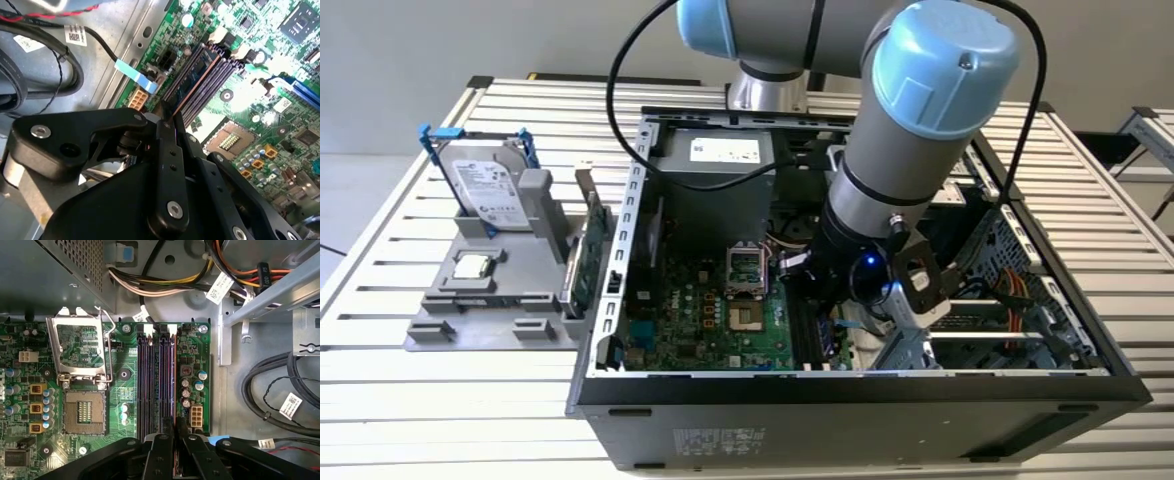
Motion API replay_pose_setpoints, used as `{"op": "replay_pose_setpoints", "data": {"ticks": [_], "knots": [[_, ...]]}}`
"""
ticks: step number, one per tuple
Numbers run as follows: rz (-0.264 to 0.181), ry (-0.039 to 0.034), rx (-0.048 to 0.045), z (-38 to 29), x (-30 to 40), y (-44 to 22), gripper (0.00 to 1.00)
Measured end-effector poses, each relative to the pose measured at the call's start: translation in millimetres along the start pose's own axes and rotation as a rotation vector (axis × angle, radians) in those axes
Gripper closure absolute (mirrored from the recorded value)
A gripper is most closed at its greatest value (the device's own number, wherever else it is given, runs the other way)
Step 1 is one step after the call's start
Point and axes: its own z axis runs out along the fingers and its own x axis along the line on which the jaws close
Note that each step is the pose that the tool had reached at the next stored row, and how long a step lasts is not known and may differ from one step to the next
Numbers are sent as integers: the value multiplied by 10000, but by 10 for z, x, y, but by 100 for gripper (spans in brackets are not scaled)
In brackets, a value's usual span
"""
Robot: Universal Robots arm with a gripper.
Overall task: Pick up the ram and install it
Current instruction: 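Insert the ram into the slot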
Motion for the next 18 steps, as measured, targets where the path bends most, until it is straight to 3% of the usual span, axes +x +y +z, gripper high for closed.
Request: {"op": "replay_pose_setpoints", "data": {"ticks": [12, 13, 18], "knots": [[-1, -2, -17, 13, -1, 2, 100], [-1, -2, -11, 13, -1, 2, 0], [-1, -1, -3, 11, 0, 0, 0]]}}
